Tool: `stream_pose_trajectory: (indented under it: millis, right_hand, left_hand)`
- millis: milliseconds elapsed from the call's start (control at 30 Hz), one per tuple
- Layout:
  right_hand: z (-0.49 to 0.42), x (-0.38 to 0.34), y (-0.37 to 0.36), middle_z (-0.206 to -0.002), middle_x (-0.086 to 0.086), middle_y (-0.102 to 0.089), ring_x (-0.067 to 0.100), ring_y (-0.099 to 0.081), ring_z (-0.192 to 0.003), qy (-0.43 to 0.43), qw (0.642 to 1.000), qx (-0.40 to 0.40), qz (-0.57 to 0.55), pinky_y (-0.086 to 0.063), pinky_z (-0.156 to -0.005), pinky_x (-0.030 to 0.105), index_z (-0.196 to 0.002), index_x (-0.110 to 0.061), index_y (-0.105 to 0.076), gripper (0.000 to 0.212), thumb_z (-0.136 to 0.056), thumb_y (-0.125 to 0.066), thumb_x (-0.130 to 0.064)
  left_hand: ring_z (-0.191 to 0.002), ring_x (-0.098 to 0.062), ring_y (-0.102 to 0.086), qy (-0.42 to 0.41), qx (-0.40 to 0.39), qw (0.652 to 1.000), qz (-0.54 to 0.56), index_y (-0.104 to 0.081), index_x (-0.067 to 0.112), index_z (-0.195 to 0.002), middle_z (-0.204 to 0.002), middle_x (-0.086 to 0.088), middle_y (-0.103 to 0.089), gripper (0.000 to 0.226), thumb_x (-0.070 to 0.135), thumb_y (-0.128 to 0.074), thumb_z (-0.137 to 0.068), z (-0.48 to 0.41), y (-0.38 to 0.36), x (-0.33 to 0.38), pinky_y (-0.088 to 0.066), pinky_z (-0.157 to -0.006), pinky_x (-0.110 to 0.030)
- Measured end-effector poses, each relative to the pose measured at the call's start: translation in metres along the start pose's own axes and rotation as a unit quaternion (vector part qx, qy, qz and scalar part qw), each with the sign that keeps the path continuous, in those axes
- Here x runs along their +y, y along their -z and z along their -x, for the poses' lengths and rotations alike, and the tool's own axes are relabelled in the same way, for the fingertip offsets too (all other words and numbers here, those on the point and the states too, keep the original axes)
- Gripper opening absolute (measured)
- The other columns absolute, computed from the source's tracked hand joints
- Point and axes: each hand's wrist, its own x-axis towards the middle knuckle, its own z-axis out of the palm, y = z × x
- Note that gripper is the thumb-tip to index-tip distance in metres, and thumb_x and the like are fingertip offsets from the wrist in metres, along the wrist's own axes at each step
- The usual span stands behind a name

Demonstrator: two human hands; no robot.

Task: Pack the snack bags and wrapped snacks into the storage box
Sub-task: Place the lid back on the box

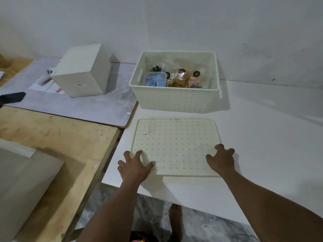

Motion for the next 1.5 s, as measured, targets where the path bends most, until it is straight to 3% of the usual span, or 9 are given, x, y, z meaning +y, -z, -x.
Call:
stream_pose_trajectory:
  millis: [133,400,600,900,1167,1500]
  right_hand:
    - [0.003,-0.011,0.030,-0.123,0.016,-0.036,0.040,-0.058,-0.102,0.017,0.999,0.046,-0.017,-0.052,-0.084,0.042,-0.131,-0.013,-0.051,0.049,-0.086,-0.063,-0.030]
    - [0.034,-0.018,0.103,-0.124,0.012,-0.037,0.034,-0.057,-0.105,0.042,0.994,0.098,0.003,-0.049,-0.086,0.040,-0.126,-0.015,-0.056,0.046,-0.087,-0.056,-0.038]
    - [0.062,-0.023,0.153,-0.128,0.013,-0.036,0.034,-0.055,-0.109,0.061,0.987,0.145,-0.018,-0.049,-0.084,0.040,-0.122,-0.014,-0.057,0.043,-0.087,-0.054,-0.040]
    - [0.076,-0.052,0.211,-0.127,0.011,-0.037,0.033,-0.053,-0.112,0.115,0.971,0.205,-0.044,-0.049,-0.089,0.039,-0.123,-0.024,-0.060,0.040,-0.087,-0.056,-0.042]
    - [0.034,-0.112,0.228,-0.120,0.009,-0.038,0.032,-0.053,-0.112,0.151,0.959,0.234,-0.042,-0.050,-0.093,0.040,-0.127,-0.030,-0.061,0.044,-0.086,-0.058,-0.045]
    - [-0.078,-0.204,0.197,-0.113,0.007,-0.037,0.029,-0.054,-0.103,0.124,0.963,0.236,-0.040,-0.051,-0.088,0.037,-0.130,-0.029,-0.060,0.046,-0.088,-0.058,-0.048]
  left_hand:
    - [-0.132,-0.040,-0.035,-0.011,0.028,1.000,-0.007,-0.046,0.041,-0.138,-0.153,-0.005,-0.029,0.086,0.091,-0.043,-0.068,0.007,0.031,0.016,-0.030,-0.107,-0.051]
    - [-0.136,-0.036,-0.035,-0.034,0.063,0.995,0.062,-0.051,0.039,-0.136,-0.151,-0.003,-0.037,0.087,0.090,-0.044,-0.065,0.047,0.090,0.045,-0.025,-0.112,-0.047]
    - [-0.125,-0.034,-0.040,-0.064,0.122,0.989,0.062,-0.057,0.037,-0.129,-0.138,0.001,-0.043,0.081,0.089,-0.047,-0.067,0.080,0.141,0.065,-0.033,-0.104,-0.045]
    - [-0.122,-0.033,-0.039,-0.092,0.181,0.976,0.073,-0.057,0.042,-0.130,-0.140,0.001,-0.041,0.080,0.091,-0.044,-0.067,0.086,0.193,0.087,-0.032,-0.104,-0.045]
    - [-0.130,-0.034,-0.036,-0.117,0.203,0.968,0.085,-0.054,0.045,-0.134,-0.149,-0.002,-0.037,0.077,0.088,-0.047,-0.071,0.025,0.237,0.110,-0.030,-0.108,-0.046]
    - [-0.132,-0.034,-0.037,-0.144,0.195,0.969,0.054,-0.053,0.045,-0.134,-0.149,-0.005,-0.037,0.080,0.091,-0.040,-0.070,-0.143,0.256,0.140,-0.028,-0.111,-0.047]
